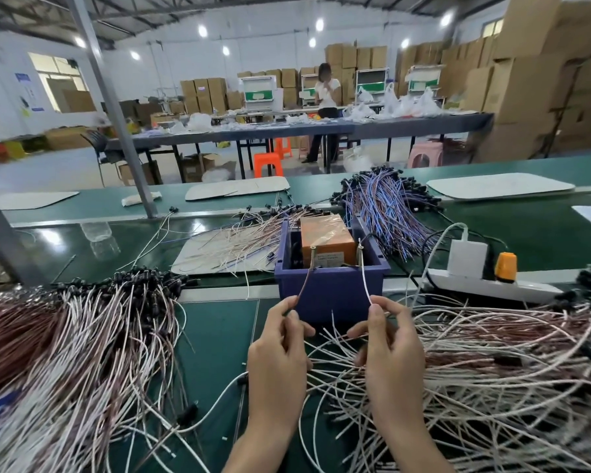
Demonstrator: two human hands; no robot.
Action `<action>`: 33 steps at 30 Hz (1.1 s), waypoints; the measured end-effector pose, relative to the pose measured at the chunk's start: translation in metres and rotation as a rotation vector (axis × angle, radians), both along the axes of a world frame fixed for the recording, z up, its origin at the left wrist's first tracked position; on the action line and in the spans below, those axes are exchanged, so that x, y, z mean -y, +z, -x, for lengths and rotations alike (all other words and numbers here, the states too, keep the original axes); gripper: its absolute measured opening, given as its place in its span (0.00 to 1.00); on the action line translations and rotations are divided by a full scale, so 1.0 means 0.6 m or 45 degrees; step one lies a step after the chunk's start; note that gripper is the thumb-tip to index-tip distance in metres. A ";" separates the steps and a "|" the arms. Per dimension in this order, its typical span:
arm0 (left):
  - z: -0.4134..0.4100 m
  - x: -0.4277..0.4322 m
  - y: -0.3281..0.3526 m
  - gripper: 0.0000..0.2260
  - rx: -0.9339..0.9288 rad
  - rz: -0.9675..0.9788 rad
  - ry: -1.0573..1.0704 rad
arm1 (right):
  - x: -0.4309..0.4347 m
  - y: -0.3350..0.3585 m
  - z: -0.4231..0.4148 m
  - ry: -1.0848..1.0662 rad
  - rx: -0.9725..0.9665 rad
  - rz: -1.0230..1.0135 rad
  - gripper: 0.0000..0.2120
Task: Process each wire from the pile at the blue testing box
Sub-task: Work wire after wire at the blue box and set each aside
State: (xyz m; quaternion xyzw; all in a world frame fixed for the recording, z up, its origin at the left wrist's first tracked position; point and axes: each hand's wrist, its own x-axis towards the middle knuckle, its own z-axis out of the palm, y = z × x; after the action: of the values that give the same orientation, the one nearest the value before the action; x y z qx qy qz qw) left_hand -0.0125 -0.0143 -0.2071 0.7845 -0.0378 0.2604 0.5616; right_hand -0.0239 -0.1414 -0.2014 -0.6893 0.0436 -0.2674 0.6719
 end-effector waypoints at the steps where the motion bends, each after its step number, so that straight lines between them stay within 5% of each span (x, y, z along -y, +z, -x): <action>1: 0.001 0.000 0.000 0.10 -0.005 -0.004 -0.002 | 0.000 0.000 0.000 0.001 -0.002 0.000 0.06; 33: 0.003 -0.003 0.007 0.11 -0.047 0.020 -0.058 | -0.006 -0.004 0.019 -0.039 -0.062 0.050 0.07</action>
State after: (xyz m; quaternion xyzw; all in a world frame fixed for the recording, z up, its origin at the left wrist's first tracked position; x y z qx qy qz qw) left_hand -0.0144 -0.0122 -0.2026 0.7836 -0.0432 0.2334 0.5741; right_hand -0.0352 -0.1380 -0.2040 -0.7080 0.0651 -0.2616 0.6527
